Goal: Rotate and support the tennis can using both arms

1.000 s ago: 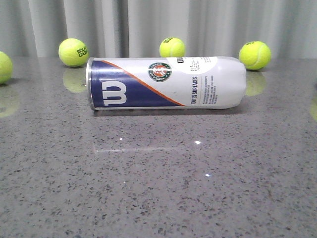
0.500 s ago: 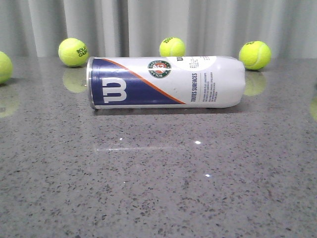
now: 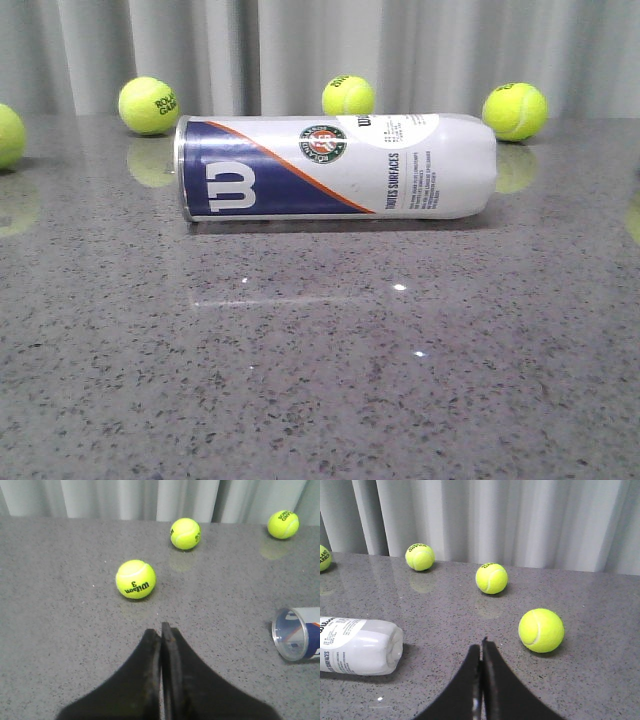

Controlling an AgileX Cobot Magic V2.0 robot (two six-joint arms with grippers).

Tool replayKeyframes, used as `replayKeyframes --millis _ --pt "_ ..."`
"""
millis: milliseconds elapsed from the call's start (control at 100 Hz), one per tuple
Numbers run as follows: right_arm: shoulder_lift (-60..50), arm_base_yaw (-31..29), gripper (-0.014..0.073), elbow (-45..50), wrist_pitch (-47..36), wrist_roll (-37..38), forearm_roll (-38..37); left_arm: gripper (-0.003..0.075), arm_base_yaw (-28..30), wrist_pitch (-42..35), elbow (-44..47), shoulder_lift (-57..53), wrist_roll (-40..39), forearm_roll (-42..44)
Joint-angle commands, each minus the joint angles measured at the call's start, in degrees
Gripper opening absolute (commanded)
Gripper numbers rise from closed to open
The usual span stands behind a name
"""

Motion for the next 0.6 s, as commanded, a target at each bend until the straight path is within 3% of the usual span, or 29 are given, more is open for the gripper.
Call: replayKeyframes --millis 0,160,430,500,590 --pt "0.3 -0.33 -0.007 -1.43 -4.75 -0.08 -0.76 -0.0021 0.11 1.49 -5.95 5.07 -0.65 -2.52" --pt "0.3 -0.33 -0.007 -1.43 -4.75 -0.08 -0.76 -0.0021 0.11 6.87 -9.48 12.64 1.9 -4.88" --pt "0.3 -0.33 -0.007 -1.43 -4.75 -0.08 -0.76 -0.0016 0.11 9.62 -9.48 20.41 8.61 -14.5" --pt "0.3 -0.33 -0.007 -1.43 -4.75 -0.08 -0.76 0.0024 0.11 9.62 -9.48 21.29 11.11 -17.61" --pt "0.3 -0.33 -0.007 -1.43 -4.75 -0.08 -0.76 0.0145 0.11 9.62 -9.48 21.84 13.09 -20.44"
